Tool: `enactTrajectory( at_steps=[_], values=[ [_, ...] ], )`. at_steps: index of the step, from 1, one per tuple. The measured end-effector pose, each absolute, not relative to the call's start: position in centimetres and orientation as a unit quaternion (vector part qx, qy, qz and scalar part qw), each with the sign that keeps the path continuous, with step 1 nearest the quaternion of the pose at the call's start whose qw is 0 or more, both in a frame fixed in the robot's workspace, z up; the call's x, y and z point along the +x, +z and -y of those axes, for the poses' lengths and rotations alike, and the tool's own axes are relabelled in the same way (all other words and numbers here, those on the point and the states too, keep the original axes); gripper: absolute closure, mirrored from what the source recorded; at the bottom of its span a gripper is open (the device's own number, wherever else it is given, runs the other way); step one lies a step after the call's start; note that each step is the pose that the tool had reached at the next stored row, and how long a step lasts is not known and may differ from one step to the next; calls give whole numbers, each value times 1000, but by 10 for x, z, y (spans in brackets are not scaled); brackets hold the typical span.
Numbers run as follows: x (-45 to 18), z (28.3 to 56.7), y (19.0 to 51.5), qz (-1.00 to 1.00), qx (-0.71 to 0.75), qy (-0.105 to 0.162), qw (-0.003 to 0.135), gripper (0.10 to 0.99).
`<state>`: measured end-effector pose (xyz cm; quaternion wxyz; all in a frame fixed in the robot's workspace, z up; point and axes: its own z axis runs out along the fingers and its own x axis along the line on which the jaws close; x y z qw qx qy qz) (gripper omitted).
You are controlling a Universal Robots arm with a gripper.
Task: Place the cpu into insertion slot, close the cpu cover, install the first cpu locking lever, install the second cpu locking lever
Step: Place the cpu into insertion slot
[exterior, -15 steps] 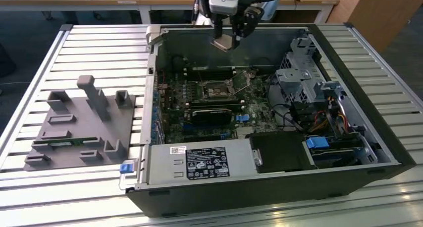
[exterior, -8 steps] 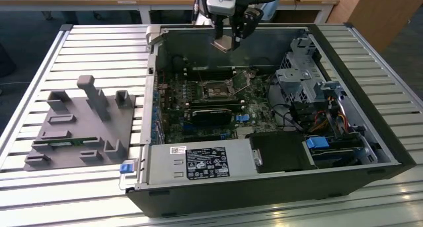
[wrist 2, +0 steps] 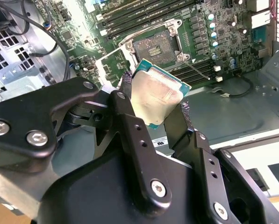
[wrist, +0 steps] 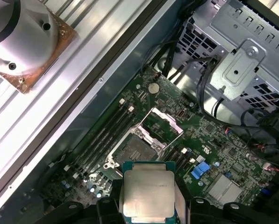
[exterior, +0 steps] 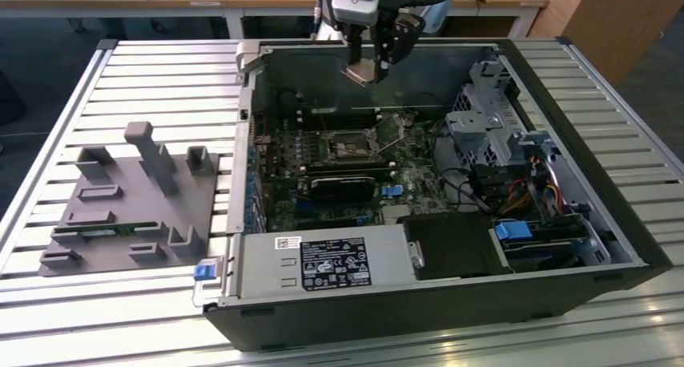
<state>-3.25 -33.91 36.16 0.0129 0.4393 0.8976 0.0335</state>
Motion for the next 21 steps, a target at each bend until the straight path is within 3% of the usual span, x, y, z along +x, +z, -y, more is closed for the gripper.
enactTrajectory(
  at_steps=[21],
  values=[
    [-33, 339, 357, -875, 483, 25, 18, 561]
  ],
)
